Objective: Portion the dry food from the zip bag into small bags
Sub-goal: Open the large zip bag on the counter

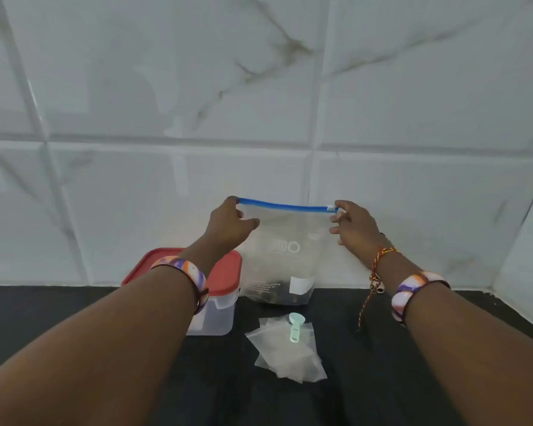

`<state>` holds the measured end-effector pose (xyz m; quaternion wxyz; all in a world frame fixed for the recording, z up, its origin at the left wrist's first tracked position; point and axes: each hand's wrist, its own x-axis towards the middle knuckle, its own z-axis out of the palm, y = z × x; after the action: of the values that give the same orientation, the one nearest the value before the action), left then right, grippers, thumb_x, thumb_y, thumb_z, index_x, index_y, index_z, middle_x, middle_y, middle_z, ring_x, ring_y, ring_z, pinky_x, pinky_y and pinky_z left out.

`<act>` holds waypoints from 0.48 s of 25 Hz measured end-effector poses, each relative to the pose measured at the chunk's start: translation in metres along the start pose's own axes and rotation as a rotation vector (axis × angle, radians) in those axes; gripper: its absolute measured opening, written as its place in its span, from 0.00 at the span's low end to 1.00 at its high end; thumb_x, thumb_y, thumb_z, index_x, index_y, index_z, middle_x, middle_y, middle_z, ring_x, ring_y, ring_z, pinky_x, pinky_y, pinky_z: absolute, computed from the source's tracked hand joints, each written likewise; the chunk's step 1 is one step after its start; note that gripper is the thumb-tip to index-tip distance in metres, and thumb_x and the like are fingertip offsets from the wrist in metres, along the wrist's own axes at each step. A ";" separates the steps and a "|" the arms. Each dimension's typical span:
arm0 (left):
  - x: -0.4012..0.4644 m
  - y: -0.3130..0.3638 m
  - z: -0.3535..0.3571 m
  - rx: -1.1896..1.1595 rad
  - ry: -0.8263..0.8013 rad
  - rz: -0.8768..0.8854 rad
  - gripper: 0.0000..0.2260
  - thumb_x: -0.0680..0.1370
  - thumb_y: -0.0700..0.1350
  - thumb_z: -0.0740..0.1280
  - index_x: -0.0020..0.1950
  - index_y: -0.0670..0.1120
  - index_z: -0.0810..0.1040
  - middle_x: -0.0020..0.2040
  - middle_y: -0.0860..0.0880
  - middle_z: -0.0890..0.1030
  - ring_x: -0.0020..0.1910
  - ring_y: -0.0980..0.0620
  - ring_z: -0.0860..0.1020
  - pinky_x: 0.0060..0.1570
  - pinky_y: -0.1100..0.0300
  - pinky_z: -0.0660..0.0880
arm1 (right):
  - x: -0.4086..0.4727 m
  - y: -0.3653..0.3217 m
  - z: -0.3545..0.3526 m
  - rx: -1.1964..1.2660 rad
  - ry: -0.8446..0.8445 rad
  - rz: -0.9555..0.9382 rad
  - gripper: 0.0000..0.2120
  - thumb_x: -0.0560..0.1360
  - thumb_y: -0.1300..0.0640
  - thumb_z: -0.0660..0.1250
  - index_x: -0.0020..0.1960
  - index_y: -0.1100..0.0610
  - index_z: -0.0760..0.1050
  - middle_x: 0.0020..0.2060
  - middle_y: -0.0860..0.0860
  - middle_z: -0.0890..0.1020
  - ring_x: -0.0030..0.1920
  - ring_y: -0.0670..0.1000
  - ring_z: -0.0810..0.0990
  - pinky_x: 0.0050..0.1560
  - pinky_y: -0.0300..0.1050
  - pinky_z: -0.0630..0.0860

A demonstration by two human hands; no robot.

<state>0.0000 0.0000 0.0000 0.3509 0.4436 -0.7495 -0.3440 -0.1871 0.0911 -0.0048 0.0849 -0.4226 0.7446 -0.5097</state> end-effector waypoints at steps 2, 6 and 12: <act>0.005 0.001 0.004 -0.092 0.055 -0.007 0.23 0.75 0.42 0.68 0.68 0.40 0.66 0.51 0.43 0.76 0.46 0.46 0.76 0.51 0.54 0.75 | 0.006 0.004 0.000 0.120 0.075 0.023 0.13 0.78 0.66 0.58 0.61 0.62 0.74 0.54 0.61 0.80 0.47 0.55 0.81 0.52 0.47 0.79; -0.002 0.016 0.000 -0.194 0.163 -0.003 0.22 0.75 0.42 0.68 0.67 0.40 0.68 0.45 0.45 0.76 0.48 0.43 0.79 0.51 0.55 0.75 | -0.003 -0.005 -0.009 0.274 0.138 -0.005 0.08 0.76 0.63 0.65 0.53 0.64 0.78 0.36 0.55 0.81 0.33 0.47 0.79 0.38 0.36 0.80; -0.031 0.102 -0.035 0.017 0.370 0.265 0.23 0.75 0.50 0.67 0.68 0.44 0.70 0.69 0.45 0.69 0.69 0.47 0.66 0.64 0.57 0.64 | -0.034 -0.096 -0.049 0.468 0.086 -0.141 0.09 0.75 0.64 0.65 0.37 0.55 0.76 0.32 0.51 0.80 0.26 0.42 0.75 0.31 0.33 0.72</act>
<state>-0.0036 0.0584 0.0959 0.5207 0.3998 -0.7270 -0.2011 -0.1412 0.1367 0.0872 0.1130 -0.4202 0.5781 -0.6902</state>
